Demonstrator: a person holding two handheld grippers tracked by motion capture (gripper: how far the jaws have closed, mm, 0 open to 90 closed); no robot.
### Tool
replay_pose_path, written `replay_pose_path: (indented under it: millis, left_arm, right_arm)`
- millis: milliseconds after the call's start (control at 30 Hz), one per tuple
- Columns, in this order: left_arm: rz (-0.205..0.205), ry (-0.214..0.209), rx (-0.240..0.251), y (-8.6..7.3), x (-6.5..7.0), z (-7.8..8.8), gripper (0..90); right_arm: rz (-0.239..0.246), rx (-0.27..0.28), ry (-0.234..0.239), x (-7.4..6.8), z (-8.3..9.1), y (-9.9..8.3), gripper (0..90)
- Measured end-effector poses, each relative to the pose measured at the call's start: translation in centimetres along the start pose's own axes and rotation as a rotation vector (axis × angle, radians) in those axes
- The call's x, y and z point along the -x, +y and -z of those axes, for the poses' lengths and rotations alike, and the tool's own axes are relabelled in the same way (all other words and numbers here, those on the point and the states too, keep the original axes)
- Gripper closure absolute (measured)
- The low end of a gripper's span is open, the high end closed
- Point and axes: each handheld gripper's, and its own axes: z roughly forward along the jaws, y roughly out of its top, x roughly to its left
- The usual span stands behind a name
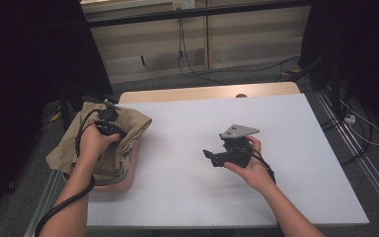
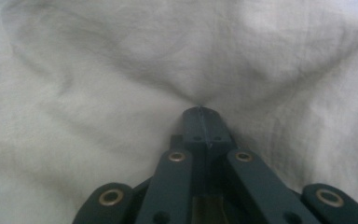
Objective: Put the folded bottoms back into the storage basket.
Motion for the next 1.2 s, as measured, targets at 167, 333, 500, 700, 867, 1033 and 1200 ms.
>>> replay_pose_path:
  millis: [167,333,500,700,867,1033,1200]
  left_arm:
    - [-0.007,0.009,-0.014,-0.1,0.0,-0.6,90.0]
    - [0.025,-0.017,-0.018,-0.4,-0.3,-1.6,90.0]
    - [0.030,-0.011,-0.016,-0.6,-0.6,-1.9,90.0]
    - [0.034,-0.004,-0.021,-0.9,-1.0,-2.4,90.0]
    - [0.045,0.001,-0.012,-1.3,-1.5,-3.3,90.0]
    - [0.067,0.008,-0.010,-1.7,-2.1,-4.5,90.0]
    - [0.077,-0.017,-0.051,-2.0,-2.0,-4.2,90.0]
  right_arm:
    - [-0.011,-0.001,-0.009,0.4,0.2,-0.4,17.7]
    - [-0.015,-0.003,-0.011,0.5,0.3,-0.7,17.7]
    - [-0.018,-0.007,-0.012,0.6,0.2,-0.9,17.7]
    - [-0.016,-0.010,-0.007,0.3,0.0,-1.1,17.7]
    - [-0.017,-0.011,-0.007,0.2,-0.2,-1.2,17.7]
    - [-0.008,-0.008,-0.002,0.0,-0.3,-1.2,17.7]
    - [-0.012,-0.009,-0.004,0.0,-0.2,-1.2,17.7]
